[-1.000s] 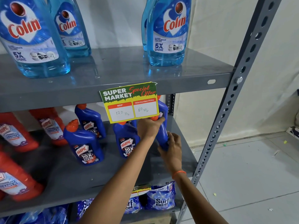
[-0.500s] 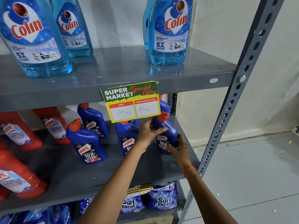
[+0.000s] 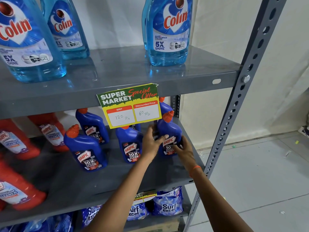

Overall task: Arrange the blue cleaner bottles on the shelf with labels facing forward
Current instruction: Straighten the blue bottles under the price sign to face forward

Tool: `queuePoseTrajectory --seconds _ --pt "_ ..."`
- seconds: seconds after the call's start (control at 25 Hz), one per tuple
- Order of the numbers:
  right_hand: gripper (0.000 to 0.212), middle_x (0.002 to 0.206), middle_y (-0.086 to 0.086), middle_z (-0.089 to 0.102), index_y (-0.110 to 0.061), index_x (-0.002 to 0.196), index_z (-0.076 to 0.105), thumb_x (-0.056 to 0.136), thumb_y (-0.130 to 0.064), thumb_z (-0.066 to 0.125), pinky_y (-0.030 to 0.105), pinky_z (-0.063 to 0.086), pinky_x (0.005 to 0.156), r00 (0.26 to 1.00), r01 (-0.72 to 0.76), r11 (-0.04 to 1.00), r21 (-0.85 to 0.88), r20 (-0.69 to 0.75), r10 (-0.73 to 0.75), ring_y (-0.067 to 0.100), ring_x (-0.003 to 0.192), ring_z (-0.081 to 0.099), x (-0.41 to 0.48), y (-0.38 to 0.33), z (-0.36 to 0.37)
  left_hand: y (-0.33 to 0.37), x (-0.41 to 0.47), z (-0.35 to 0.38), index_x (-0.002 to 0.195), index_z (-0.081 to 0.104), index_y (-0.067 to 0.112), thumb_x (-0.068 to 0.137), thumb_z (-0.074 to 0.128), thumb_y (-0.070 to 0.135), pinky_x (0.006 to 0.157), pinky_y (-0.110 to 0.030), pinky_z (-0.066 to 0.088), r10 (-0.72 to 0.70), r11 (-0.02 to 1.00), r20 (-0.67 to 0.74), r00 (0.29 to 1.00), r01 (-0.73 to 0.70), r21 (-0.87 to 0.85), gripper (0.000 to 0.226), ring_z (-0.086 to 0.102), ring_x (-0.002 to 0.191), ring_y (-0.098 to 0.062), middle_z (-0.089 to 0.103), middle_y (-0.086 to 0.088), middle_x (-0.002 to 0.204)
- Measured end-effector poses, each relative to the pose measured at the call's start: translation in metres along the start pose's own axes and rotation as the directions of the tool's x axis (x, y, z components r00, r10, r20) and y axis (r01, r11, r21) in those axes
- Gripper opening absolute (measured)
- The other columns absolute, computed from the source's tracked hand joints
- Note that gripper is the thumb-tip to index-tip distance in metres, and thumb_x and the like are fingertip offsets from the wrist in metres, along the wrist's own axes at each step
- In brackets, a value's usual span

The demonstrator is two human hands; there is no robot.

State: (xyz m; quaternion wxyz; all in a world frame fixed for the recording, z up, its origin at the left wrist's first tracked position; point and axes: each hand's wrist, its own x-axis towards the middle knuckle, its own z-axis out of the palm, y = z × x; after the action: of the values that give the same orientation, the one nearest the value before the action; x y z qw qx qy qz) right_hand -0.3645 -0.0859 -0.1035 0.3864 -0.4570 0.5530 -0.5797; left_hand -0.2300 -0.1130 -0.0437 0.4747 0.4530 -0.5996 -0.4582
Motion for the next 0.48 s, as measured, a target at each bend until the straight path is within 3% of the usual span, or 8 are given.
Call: queuePoseTrajectory --seconds 0.12,0.2,0.36,0.48 --pt "0.033 0.099 0.011 0.062 -0.015 0.111 0.051 0.083 0.000 0.060 0.026 0.055 0.075 0.999 -0.049 0.998 -0.028 0.022 0.049 0.021 0.087 0.061 0.001 0.005 -0.001 -0.031 -0.002 0.001 0.116 0.052 0.005 0.075 0.073 0.011 0.073 -0.012 0.050 -0.116 0.990 0.077 0.990 0.110 0.089 0.046 0.061 0.099 -0.021 0.064 -0.013 0.110" --pt "0.034 0.098 0.011 0.062 -0.016 0.107 0.052 0.079 -0.002 0.066 0.023 0.054 0.073 0.997 -0.078 0.995 -0.070 0.004 0.078 0.023 0.089 0.060 0.000 0.009 -0.001 -0.047 -0.005 0.001 0.112 0.053 0.005 0.074 0.073 0.009 0.078 -0.020 0.049 -0.163 0.979 0.112 0.980 0.146 0.145 0.043 0.062 0.101 -0.026 0.065 -0.019 0.111" --pt "0.037 0.098 0.010 0.062 -0.011 0.109 0.053 0.076 -0.005 0.069 0.036 0.051 0.078 0.993 -0.121 0.983 -0.135 -0.028 0.118 0.024 0.088 0.058 -0.008 0.008 -0.001 -0.053 -0.013 0.002 0.112 0.054 0.003 0.074 0.072 0.006 0.070 -0.008 0.047 -0.181 0.961 0.105 0.978 0.153 0.230 0.042 0.059 0.095 -0.017 0.066 -0.016 0.109" --pt "0.037 0.097 0.008 0.063 -0.010 0.108 0.054 0.075 -0.005 0.069 0.036 0.050 0.079 0.985 -0.169 0.974 -0.151 -0.053 0.162 0.023 0.089 0.060 -0.022 0.005 -0.004 -0.057 -0.027 0.006 0.111 0.056 0.003 0.074 0.071 0.005 0.080 -0.020 0.047 -0.187 0.951 0.083 0.979 0.159 0.264 0.040 0.061 0.097 -0.019 0.067 -0.016 0.110"
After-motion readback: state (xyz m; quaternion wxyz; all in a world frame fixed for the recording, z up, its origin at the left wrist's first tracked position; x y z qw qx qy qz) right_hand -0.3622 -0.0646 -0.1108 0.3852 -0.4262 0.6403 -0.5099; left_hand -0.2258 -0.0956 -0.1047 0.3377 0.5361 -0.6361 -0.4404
